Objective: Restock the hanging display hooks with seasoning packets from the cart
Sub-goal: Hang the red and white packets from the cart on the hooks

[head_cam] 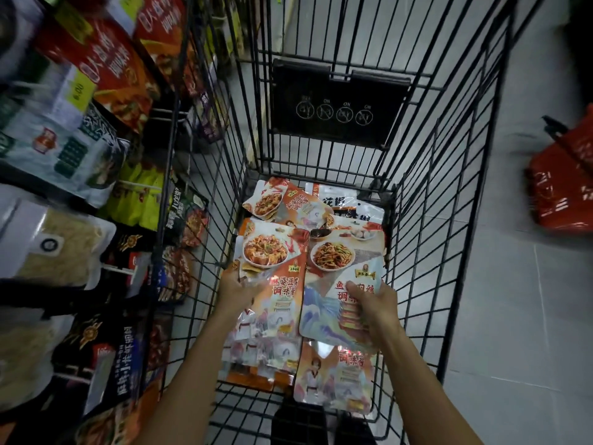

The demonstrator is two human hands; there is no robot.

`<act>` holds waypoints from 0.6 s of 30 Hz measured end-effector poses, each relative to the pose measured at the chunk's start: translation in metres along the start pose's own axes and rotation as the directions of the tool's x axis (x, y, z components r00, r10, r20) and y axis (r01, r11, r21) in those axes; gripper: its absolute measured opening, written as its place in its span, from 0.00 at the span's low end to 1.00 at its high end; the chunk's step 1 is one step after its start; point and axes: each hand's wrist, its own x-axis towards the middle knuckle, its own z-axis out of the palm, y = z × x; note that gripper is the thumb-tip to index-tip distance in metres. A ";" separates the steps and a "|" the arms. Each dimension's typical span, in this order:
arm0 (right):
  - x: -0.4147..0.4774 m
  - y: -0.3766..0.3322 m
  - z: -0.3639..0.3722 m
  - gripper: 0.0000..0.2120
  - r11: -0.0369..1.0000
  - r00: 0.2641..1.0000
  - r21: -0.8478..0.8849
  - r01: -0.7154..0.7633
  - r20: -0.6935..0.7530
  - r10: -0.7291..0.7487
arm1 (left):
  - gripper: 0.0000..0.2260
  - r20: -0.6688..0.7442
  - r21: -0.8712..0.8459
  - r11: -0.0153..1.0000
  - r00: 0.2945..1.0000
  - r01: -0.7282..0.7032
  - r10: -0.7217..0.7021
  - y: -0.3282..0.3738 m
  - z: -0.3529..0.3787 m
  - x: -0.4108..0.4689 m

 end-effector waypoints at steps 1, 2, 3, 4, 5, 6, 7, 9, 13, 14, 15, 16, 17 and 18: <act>-0.008 -0.010 -0.002 0.07 0.999 0.999 -0.001 0.034 0.031 -0.034 | 0.11 -0.024 -0.012 0.999 0.999 -0.036 0.035 0.009 -0.007 -0.009; -0.016 -0.021 -0.005 0.09 0.997 0.995 -0.005 0.074 0.067 -0.073 | 0.11 -0.037 -0.025 0.997 0.997 -0.074 0.073 0.018 -0.016 -0.018; -0.025 -0.033 -0.007 0.10 0.993 0.988 -0.009 0.114 0.107 -0.112 | 0.10 -0.047 -0.050 0.993 0.993 -0.111 0.109 0.029 -0.025 -0.030; -0.035 -0.048 -0.009 0.10 0.989 0.978 -0.010 0.151 0.147 -0.148 | 0.10 -0.056 -0.078 0.985 0.987 -0.152 0.148 0.041 -0.035 -0.041; -0.044 -0.063 -0.011 0.09 0.983 0.966 -0.008 0.183 0.186 -0.179 | 0.11 -0.076 -0.102 0.976 0.980 -0.191 0.184 0.053 -0.045 -0.054; -0.055 -0.078 -0.012 0.09 0.977 0.952 -0.005 0.214 0.223 -0.208 | 0.10 -0.112 -0.121 0.965 0.969 -0.231 0.218 0.064 -0.055 -0.066; -0.066 -0.094 -0.013 0.08 0.969 0.936 -0.002 0.248 0.259 -0.239 | 0.08 -0.157 -0.138 0.951 0.954 -0.275 0.253 0.076 -0.066 -0.081; -0.091 -0.124 -0.015 0.07 0.946 0.893 0.009 0.324 0.328 -0.309 | 0.07 -0.239 -0.184 0.917 0.921 -0.354 0.307 0.094 -0.087 -0.113; -0.153 -0.169 -0.017 0.05 0.892 0.780 0.059 0.447 0.463 -0.421 | 0.20 -0.394 -0.253 0.844 0.847 -0.472 0.356 0.111 -0.134 -0.187; -0.171 -0.178 -0.017 0.06 0.881 0.745 0.069 0.467 0.507 -0.434 | 0.21 -0.440 -0.252 0.816 0.813 -0.520 0.382 0.112 -0.145 -0.210; -0.191 -0.185 -0.017 0.07 0.872 0.711 0.077 0.483 0.547 -0.442 | 0.20 -0.486 -0.241 0.788 0.773 -0.566 0.407 0.113 -0.156 -0.235; -0.212 -0.192 -0.018 0.07 0.862 0.677 0.084 0.500 0.582 -0.449 | 0.18 -0.522 -0.229 0.763 0.738 -0.604 0.427 0.113 -0.165 -0.261; -0.233 -0.197 -0.018 0.07 0.848 0.639 0.092 0.521 0.617 -0.459 | 0.16 -0.555 -0.222 0.741 0.707 -0.634 0.439 0.113 -0.173 -0.287; -0.255 -0.201 -0.018 0.08 0.833 0.596 0.103 0.544 0.652 -0.469 | 0.13 -0.592 -0.212 0.722 0.674 -0.659 0.442 0.111 -0.182 -0.313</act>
